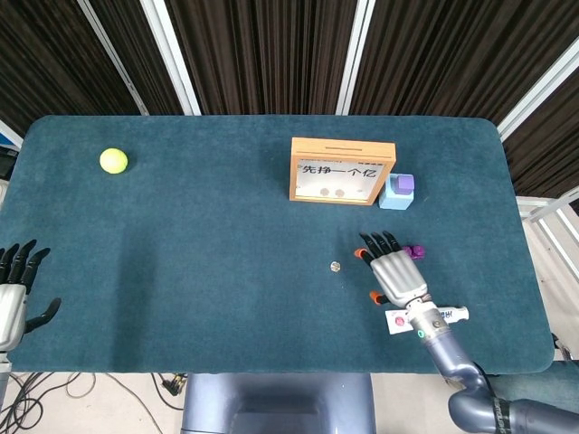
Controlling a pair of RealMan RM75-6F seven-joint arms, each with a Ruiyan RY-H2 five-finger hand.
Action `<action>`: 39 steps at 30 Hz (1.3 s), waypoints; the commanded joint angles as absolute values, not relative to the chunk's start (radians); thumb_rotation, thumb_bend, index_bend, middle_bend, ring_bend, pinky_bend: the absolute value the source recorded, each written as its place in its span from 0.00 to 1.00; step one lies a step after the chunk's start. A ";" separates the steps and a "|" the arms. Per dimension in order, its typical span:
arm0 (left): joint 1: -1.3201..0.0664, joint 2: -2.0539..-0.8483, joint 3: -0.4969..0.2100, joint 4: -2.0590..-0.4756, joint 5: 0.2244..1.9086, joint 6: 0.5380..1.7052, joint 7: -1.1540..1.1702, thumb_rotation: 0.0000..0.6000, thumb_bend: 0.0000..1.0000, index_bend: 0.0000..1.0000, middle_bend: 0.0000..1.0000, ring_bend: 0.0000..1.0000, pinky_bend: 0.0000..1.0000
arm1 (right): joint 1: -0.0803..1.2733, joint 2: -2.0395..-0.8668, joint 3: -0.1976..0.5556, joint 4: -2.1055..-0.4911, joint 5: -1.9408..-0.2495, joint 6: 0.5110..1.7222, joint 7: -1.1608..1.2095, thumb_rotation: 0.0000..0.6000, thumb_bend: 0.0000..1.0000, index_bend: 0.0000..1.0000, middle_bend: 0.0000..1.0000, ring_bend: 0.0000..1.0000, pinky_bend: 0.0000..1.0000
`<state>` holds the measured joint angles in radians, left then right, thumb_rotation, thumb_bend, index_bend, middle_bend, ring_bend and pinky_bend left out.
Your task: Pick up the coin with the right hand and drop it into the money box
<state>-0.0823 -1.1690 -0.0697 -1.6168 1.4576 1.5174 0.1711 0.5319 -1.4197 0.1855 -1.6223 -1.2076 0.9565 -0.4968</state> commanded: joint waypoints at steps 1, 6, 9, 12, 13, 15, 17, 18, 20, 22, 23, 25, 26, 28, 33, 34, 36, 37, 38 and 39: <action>-0.082 -1.168 -0.071 -1.618 1.456 1.519 0.171 1.00 0.25 0.15 0.03 0.00 0.04 | 0.560 -1.456 0.183 -1.580 -1.168 0.926 -0.506 1.00 0.27 0.25 0.02 0.00 0.00; -0.082 -1.168 -0.072 -1.619 1.452 1.517 0.172 1.00 0.25 0.15 0.03 0.00 0.04 | 0.586 -1.492 0.181 -1.535 -1.139 0.920 -0.508 1.00 0.27 0.23 0.02 0.00 0.00; -0.082 -1.168 -0.072 -1.620 1.450 1.515 0.174 1.00 0.25 0.15 0.03 0.00 0.04 | 0.597 -1.503 0.178 -1.515 -1.122 0.914 -0.509 1.00 0.27 0.23 0.02 0.00 0.00; -0.083 -1.168 -0.072 -1.621 1.446 1.511 0.175 1.00 0.25 0.15 0.03 0.00 0.04 | 0.607 -1.515 0.176 -1.504 -1.112 0.907 -0.495 1.00 0.27 0.25 0.02 0.00 0.00; -0.084 -1.168 -0.072 -1.622 1.445 1.511 0.176 1.00 0.25 0.15 0.03 0.00 0.04 | 0.611 -1.521 0.176 -1.497 -1.111 0.906 -0.488 1.00 0.28 0.27 0.02 0.00 0.00; -0.084 -1.168 -0.072 -1.622 1.445 1.510 0.177 1.00 0.25 0.15 0.03 0.00 0.04 | 0.618 -1.532 0.177 -1.484 -1.114 0.908 -0.478 1.00 0.30 0.29 0.02 0.00 0.00; -0.084 -1.168 -0.073 -1.622 1.443 1.508 0.176 1.00 0.25 0.15 0.03 0.00 0.04 | 0.625 -1.549 0.183 -1.469 -1.114 0.909 -0.461 1.00 0.32 0.30 0.02 0.00 0.00; -0.084 -1.167 -0.073 -1.623 1.442 1.508 0.176 1.00 0.25 0.15 0.03 0.00 0.04 | 0.628 -1.554 0.185 -1.463 -1.112 0.907 -0.455 1.00 0.33 0.30 0.02 0.00 0.00; -0.084 -1.167 -0.073 -1.623 1.440 1.507 0.175 1.00 0.25 0.15 0.03 0.00 0.04 | 0.638 -1.567 0.188 -1.449 -1.104 0.899 -0.444 1.00 0.35 0.31 0.02 0.00 0.00; -0.085 -1.167 -0.074 -1.624 1.439 1.506 0.174 1.00 0.25 0.15 0.03 0.00 0.04 | 0.649 -1.577 0.188 -1.437 -1.099 0.890 -0.443 1.00 0.37 0.32 0.02 0.00 0.00; -0.085 -1.166 -0.074 -1.624 1.439 1.506 0.174 1.00 0.25 0.15 0.03 0.00 0.04 | 0.654 -1.581 0.187 -1.432 -1.097 0.887 -0.444 1.00 0.37 0.32 0.02 0.00 0.00; -0.085 -1.166 -0.073 -1.625 1.439 1.505 0.173 1.00 0.25 0.15 0.03 0.00 0.04 | 0.663 -1.589 0.186 -1.423 -1.093 0.884 -0.446 1.00 0.39 0.34 0.02 0.00 0.00; -0.085 -1.166 -0.073 -1.625 1.439 1.505 0.172 1.00 0.25 0.14 0.03 0.00 0.03 | 0.666 -1.594 0.186 -1.419 -1.092 0.883 -0.446 1.00 0.39 0.34 0.02 0.00 0.00; -0.085 -1.165 -0.073 -1.625 1.438 1.504 0.171 1.00 0.25 0.15 0.03 0.00 0.03 | 0.674 -1.605 0.186 -1.409 -1.088 0.883 -0.446 1.00 0.40 0.35 0.02 0.00 0.00; -0.085 -1.164 -0.073 -1.626 1.437 1.503 0.170 1.00 0.25 0.15 0.03 0.00 0.03 | 0.693 -1.633 0.184 -1.375 -1.077 0.877 -0.445 1.00 0.41 0.35 0.02 0.00 0.00; -0.085 -1.164 -0.073 -1.626 1.437 1.503 0.169 1.00 0.25 0.14 0.03 0.00 0.03 | 0.695 -1.637 0.184 -1.369 -1.077 0.877 -0.444 1.00 0.41 0.35 0.02 0.00 0.00; -0.085 -1.164 -0.074 -1.626 1.436 1.504 0.168 1.00 0.25 0.14 0.03 0.00 0.03 | 0.699 -1.643 0.183 -1.363 -1.078 0.880 -0.440 1.00 0.42 0.36 0.02 0.00 0.00; -0.085 -1.164 -0.074 -1.626 1.436 1.503 0.168 1.00 0.25 0.14 0.03 0.00 0.03 | 0.700 -1.645 0.182 -1.360 -1.079 0.882 -0.438 1.00 0.44 0.36 0.02 0.00 0.00; -0.085 -1.164 -0.074 -1.626 1.436 1.503 0.168 1.00 0.25 0.15 0.03 0.00 0.03 | 0.701 -1.647 0.181 -1.358 -1.081 0.883 -0.436 1.00 0.45 0.36 0.02 0.00 0.00; -0.086 -1.164 -0.074 -1.626 1.436 1.502 0.168 1.00 0.25 0.15 0.03 0.00 0.03 | 0.703 -1.649 0.179 -1.356 -1.081 0.883 -0.434 1.00 0.46 0.36 0.02 0.00 0.00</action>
